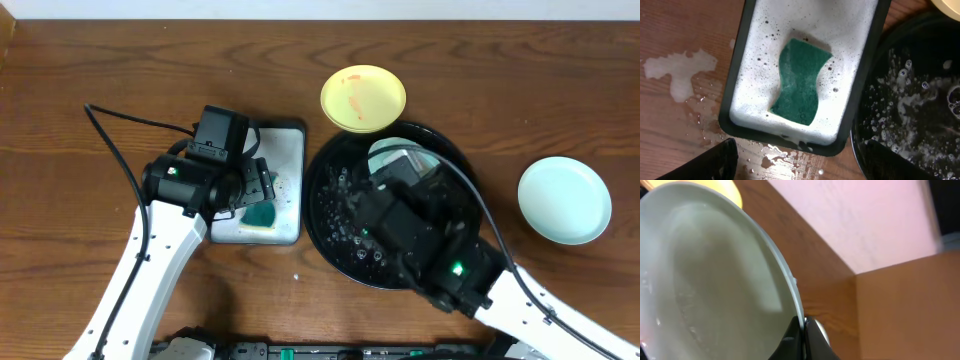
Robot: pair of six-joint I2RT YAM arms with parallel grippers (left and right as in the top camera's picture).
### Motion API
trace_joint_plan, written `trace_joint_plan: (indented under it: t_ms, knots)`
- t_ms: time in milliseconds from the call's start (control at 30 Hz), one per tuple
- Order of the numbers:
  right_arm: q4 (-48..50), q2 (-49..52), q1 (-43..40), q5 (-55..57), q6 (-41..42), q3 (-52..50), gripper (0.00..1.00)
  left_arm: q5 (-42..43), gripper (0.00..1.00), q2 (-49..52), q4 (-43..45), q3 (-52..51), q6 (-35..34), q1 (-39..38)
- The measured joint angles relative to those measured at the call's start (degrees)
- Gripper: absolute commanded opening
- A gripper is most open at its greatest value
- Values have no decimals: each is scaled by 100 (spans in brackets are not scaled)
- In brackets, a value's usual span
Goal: Clean dirty plates on tray and stack at the side
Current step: 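Lift the pale green plate by its rim with the right gripper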
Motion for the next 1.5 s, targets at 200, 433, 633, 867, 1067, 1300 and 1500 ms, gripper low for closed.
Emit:
trace_joint_plan:
  t_ms: [200, 433, 633, 867, 1067, 1300, 1500]
  knots:
    - [4, 0, 420, 579, -195, 0, 1, 0, 82, 0, 0, 0, 0, 0]
    - [4, 0, 557, 758, -332, 0, 1, 0, 82, 0, -2, 0, 0, 0]
    - [4, 0, 557, 826, -476, 0, 1, 0, 82, 0, 0, 0, 0, 0]
    - [4, 0, 557, 911, -619, 0, 1, 0, 82, 0, 0, 0, 0, 0]
    - [4, 0, 557, 922, -669, 0, 1, 0, 82, 0, 0, 0, 0, 0]
    - [4, 0, 557, 940, -682, 0, 1, 0, 82, 0, 0, 0, 0, 0]
    - [4, 0, 557, 942, -688, 0, 1, 0, 82, 0, 0, 0, 0, 0]
